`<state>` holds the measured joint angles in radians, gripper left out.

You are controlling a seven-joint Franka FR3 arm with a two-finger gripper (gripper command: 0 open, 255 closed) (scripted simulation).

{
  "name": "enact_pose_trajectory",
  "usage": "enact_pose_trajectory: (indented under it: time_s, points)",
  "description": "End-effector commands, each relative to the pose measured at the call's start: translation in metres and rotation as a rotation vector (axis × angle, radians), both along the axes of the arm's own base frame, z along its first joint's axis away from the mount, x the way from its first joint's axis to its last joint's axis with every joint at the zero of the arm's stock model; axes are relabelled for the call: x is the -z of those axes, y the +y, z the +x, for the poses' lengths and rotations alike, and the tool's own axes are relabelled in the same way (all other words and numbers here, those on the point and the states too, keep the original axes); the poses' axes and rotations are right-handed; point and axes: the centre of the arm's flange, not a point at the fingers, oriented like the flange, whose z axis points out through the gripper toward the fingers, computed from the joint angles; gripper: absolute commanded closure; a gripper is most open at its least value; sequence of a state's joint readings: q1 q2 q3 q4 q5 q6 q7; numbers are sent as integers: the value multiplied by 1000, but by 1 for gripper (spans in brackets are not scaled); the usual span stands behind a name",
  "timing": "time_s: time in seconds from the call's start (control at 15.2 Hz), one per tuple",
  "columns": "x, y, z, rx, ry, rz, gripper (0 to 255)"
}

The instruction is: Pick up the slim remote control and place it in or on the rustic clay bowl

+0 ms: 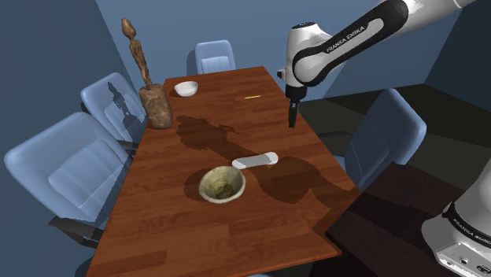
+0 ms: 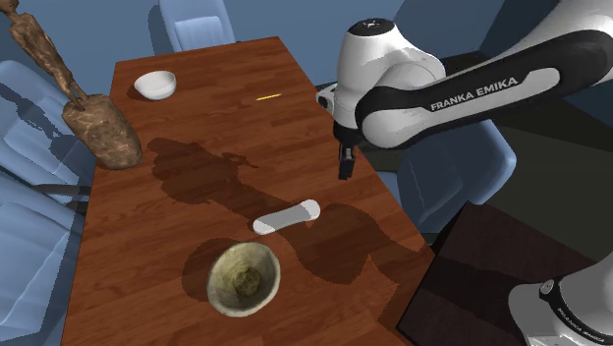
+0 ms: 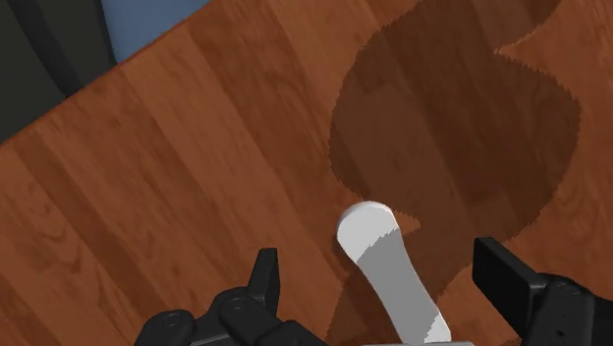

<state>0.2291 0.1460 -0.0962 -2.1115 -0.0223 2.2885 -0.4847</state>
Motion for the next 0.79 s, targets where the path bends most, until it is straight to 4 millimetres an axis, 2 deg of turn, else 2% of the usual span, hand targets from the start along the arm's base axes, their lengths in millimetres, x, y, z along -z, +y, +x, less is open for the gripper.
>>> enact_pose_trajectory:
  time_s: [0.0,0.73]
  points:
    - [20,14,15,-49,3,0,0]
    - [125,95,75,-307,24,-2,0]
